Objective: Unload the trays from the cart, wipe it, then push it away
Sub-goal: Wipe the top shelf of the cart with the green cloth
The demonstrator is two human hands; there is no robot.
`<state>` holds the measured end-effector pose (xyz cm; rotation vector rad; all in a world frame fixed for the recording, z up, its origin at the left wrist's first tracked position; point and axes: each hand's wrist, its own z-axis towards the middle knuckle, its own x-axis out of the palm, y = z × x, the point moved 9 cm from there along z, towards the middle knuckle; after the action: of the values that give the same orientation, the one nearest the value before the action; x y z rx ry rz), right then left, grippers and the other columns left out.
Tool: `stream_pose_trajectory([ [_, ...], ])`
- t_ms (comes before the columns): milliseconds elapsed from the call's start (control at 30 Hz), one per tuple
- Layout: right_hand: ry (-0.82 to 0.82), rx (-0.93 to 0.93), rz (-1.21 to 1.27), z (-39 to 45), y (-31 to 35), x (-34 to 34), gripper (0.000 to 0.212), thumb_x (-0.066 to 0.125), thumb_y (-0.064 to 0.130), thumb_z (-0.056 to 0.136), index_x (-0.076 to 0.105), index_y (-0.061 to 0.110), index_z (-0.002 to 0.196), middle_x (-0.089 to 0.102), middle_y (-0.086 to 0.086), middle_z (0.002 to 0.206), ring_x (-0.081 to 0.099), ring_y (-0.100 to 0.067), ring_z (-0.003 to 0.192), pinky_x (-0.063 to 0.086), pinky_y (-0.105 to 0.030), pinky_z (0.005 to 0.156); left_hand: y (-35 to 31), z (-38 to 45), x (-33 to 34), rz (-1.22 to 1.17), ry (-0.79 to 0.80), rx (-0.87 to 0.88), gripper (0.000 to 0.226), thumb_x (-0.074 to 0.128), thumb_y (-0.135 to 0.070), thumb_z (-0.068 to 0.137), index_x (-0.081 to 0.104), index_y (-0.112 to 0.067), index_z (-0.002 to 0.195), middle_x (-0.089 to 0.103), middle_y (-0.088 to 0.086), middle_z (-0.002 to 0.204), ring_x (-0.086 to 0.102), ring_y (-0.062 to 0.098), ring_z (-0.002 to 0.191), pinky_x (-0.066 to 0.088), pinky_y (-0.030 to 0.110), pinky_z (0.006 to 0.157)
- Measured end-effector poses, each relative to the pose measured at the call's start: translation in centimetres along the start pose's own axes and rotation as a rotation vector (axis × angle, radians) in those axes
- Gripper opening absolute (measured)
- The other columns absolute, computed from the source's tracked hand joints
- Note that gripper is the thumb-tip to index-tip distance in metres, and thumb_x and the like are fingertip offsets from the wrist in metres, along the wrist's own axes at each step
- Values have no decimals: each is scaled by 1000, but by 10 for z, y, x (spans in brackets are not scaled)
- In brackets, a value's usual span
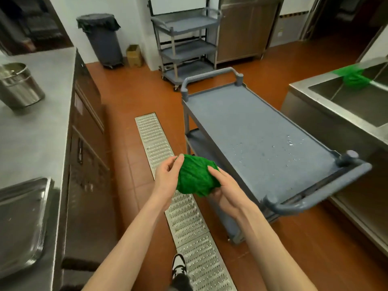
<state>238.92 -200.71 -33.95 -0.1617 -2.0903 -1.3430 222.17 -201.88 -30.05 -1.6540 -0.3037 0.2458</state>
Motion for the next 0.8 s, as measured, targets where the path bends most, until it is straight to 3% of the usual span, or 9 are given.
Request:
stream_pose_trajectory([
  [67, -34, -24, 16, 25, 14, -1, 33, 65, 31, 102, 71, 19, 132, 69, -17, 135, 68, -35, 123, 61, -43, 89, -1, 35, 8, 4, 42, -25, 23, 62, -30, 107, 81, -27, 93, 81, -7, 92, 75, 5, 87, 57, 17, 68],
  [267, -151, -91, 97, 112, 44, -12, 54, 86, 42, 82, 74, 15, 127, 70, -18, 133, 69, -32, 123, 61, -42, 92, -4, 145, 30, -35, 194, -71, 24, 63, -39, 105, 82, -29, 95, 81, 0, 102, 77, 14, 98, 61, 25, 75],
  [367, -200, -102, 139, 144, 47, -17, 47, 74, 35, 93, 68, 11, 134, 70, -17, 133, 69, -32, 123, 61, -42, 93, -5, 185, 40, -16, 239, -80, 24, 63, -36, 106, 82, -25, 95, 81, 0, 100, 77, 12, 95, 59, 23, 72],
  [467, -254, -122, 164, 164, 52, -30, 35, 68, 32, 98, 73, 13, 128, 71, -16, 131, 71, -30, 118, 63, -41, 90, 3, 217, 56, -4, 265, -101, 22, 64, -33, 105, 80, -17, 101, 81, 0, 99, 76, 11, 94, 59, 22, 72],
  [633, -361, -164, 217, 189, 69, -59, 43, 63, 27, 100, 63, 5, 136, 70, -18, 132, 72, -29, 116, 64, -37, 80, 17, 264, 97, 59, 353, -122, 20, 64, -32, 105, 77, -17, 101, 79, -4, 99, 74, 6, 93, 60, 23, 77],
  [800, -500, -213, 301, 210, 83, -106, 38, 59, 25, 103, 64, 8, 136, 71, -14, 132, 69, -27, 121, 64, -37, 86, 31, 306, 151, 87, 452, -154, 21, 66, -33, 104, 77, -16, 103, 79, -3, 100, 74, 4, 91, 57, 16, 71],
])
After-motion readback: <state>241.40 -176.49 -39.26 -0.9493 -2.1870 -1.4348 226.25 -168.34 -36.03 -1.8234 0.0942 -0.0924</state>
